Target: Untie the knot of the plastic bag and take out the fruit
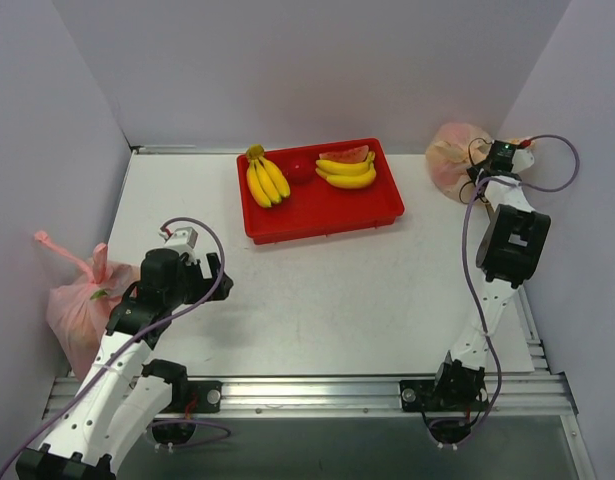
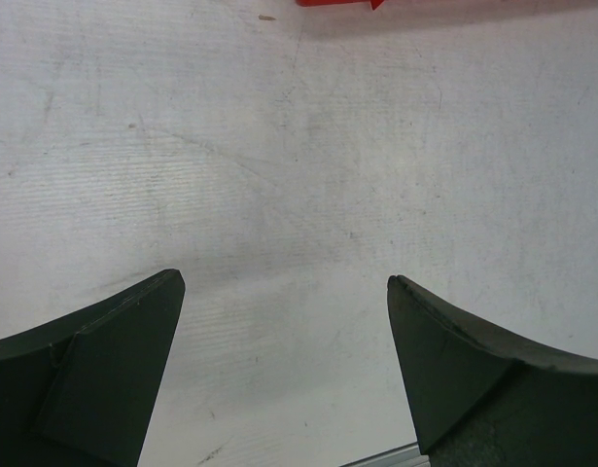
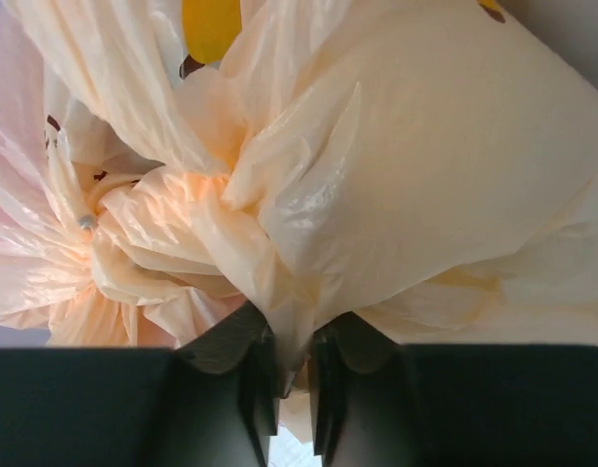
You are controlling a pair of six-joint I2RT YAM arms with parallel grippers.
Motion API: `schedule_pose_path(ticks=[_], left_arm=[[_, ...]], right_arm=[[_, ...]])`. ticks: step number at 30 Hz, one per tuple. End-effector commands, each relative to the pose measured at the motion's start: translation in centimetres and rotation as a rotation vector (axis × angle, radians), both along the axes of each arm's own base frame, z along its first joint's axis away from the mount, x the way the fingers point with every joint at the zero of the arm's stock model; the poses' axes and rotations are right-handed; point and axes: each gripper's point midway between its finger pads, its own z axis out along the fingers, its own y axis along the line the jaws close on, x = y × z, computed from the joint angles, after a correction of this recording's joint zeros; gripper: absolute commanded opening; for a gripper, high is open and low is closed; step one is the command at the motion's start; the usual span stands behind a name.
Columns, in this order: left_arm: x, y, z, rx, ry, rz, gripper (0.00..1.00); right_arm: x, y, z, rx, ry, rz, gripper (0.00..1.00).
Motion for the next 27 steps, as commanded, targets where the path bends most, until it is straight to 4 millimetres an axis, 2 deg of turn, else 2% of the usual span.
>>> schedule_pose_path(ticks=[1, 2, 3, 7, 8, 10, 11, 12, 13, 14, 15, 16, 17, 19, 20, 21, 23, 25, 26, 27], left_arm=[[1.2, -0.4, 2.2, -0.016, -0.084, -0.02, 0.97], [1.2, -0.3, 2.3, -0.017, -0.091, -0.017, 0.97], [1.2, -0.3, 2.5, -0.019, -0.096, -0.018, 0.97], [1.1, -0.3, 2.9, -0.031, -0.121, -0.017, 0.97], [1.1, -0.3, 3.1, -0.035, -0.134, -0.017, 0.97], [1.0, -0.3, 3.4, -0.04, -0.147, -0.018, 0.97], [1.0, -0.3, 3.7, -0.044, -0.165, -0.016, 0.98], [1.0, -0.3, 4.0, -0.048, -0.175, -0.019, 0.97], [0.9, -0.3, 4.2, -0.051, -0.184, -0.021, 0.97], [0.8, -0.4, 4.6, -0.06, -0.202, -0.026, 0.97], [0.7, -0.5, 4.7, -0.064, -0.209, -0.032, 0.97], [0.7, -0.6, 4.8, -0.07, -0.216, -0.035, 0.97], [0.6, -0.6, 5.1, -0.074, -0.232, -0.04, 0.97], [0.5, -0.8, 5.5, -0.086, -0.245, -0.049, 0.97], [0.3, -0.9, 5.7, -0.09, -0.253, -0.053, 0.97], [0.2, -1.0, 5.8, -0.095, -0.26, -0.06, 0.97], [0.1, -1.2, 5.9, -0.105, -0.266, -0.07, 0.98], [0.0, -1.5, 6.1, -0.117, -0.267, -0.079, 0.97], [0.0, -1.7, 6.1, -0.122, -0.268, -0.088, 0.97], [-0.1, -1.9, 6.4, -0.131, -0.273, -0.102, 0.97]], right_arm=[[-0.6, 0.2, 0.7, -0.005, -0.031, 0.013, 0.12], [-0.9, 0.2, 1.6, -0.007, -0.042, 0.011, 0.02], [-1.2, 0.4, 1.7, -0.006, -0.044, 0.011, 0.0], [-4.0, 1.7, 1.8, 0.028, -0.045, -0.006, 0.0], [-5.7, 2.4, 1.5, 0.04, -0.027, -0.01, 0.0], [-7.1, 3.3, 1.8, 0.051, -0.032, -0.01, 0.0], [-8.0, 3.8, 3.1, 0.048, -0.05, -0.009, 0.0], [-9.9, 4.5, 1.5, 0.065, -0.007, -0.011, 0.0], [-11.0, 5.0, 1.3, 0.074, 0.003, -0.013, 0.0], [-11.9, 6.0, 2.9, 0.105, -0.032, 0.006, 0.0], [-14.2, 6.9, 0.9, 0.132, 0.018, 0.004, 0.0], [-15.3, 7.3, 0.9, 0.142, 0.022, 0.007, 0.0], [-16.3, 7.9, 2.9, 0.139, -0.017, 0.016, 0.0], [-20.1, 9.1, 1.1, 0.153, 0.062, 0.028, 0.0], [-21.3, 9.5, 2.7, 0.142, 0.04, 0.043, 0.0], [-23.4, 10.3, 1.8, 0.147, 0.114, 0.07, 0.0], [-26.5, 11.7, 2.3, 0.133, 0.143, 0.109, 0.0], [-29.6, 12.9, 1.9, 0.113, 0.212, 0.171, 0.0], [-31.1, 13.6, 2.6, 0.093, 0.191, 0.198, 0.0], [-33.0, 14.6, 2.2, 0.102, 0.233, 0.23, 0.0]])
